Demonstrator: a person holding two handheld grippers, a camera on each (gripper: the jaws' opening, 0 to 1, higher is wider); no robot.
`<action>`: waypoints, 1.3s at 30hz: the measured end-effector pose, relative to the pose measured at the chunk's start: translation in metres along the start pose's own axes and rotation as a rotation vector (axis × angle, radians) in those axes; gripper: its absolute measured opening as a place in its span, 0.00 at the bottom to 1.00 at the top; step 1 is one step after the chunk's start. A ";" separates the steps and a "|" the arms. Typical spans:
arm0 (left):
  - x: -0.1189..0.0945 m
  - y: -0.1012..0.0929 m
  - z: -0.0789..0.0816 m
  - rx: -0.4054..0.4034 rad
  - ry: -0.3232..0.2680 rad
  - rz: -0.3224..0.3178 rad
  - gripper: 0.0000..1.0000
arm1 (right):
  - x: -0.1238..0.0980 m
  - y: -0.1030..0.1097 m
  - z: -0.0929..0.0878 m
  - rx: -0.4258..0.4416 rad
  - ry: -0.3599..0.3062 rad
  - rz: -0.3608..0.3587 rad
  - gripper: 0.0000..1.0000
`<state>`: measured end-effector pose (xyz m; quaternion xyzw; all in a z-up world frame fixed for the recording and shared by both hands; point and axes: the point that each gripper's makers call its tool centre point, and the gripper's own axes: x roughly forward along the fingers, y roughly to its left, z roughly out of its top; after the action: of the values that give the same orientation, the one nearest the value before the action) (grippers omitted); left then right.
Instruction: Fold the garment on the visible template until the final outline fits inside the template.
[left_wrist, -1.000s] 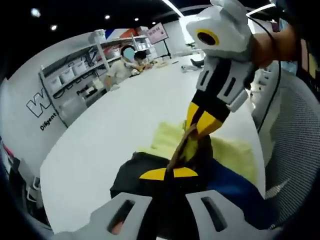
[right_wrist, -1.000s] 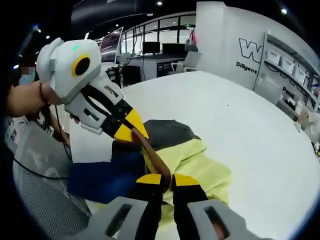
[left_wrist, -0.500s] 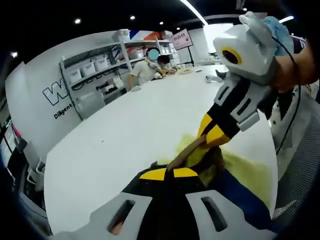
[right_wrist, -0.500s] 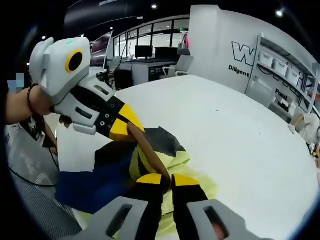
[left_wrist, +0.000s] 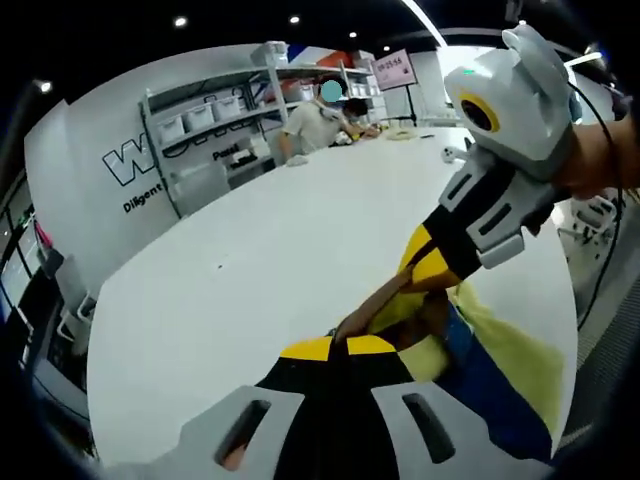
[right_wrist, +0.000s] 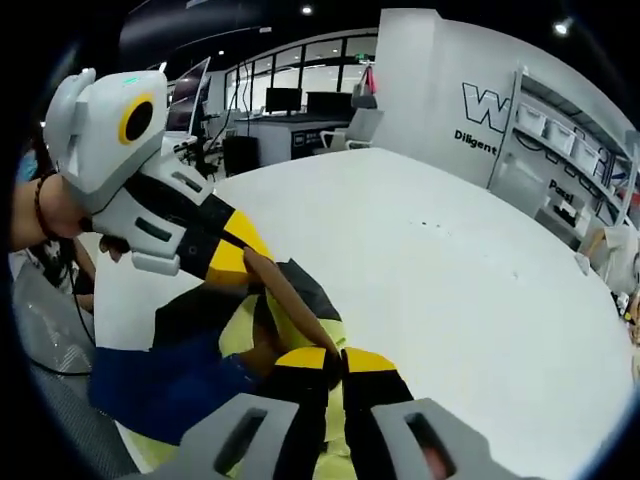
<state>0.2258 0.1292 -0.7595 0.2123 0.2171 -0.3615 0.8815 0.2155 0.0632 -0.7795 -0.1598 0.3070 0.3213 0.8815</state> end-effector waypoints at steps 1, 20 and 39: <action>0.002 0.000 -0.001 -0.002 0.004 0.000 0.05 | 0.002 -0.001 -0.001 0.005 0.007 0.002 0.00; 0.034 -0.001 -0.046 -0.105 0.154 -0.003 0.05 | 0.042 -0.011 -0.026 0.070 0.104 0.020 0.00; 0.032 0.000 -0.047 -0.157 0.139 -0.016 0.05 | 0.006 -0.020 -0.006 0.258 -0.024 -0.116 0.29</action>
<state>0.2353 0.1365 -0.8152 0.1652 0.3073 -0.3348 0.8753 0.2303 0.0484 -0.7860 -0.0587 0.3255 0.2293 0.9154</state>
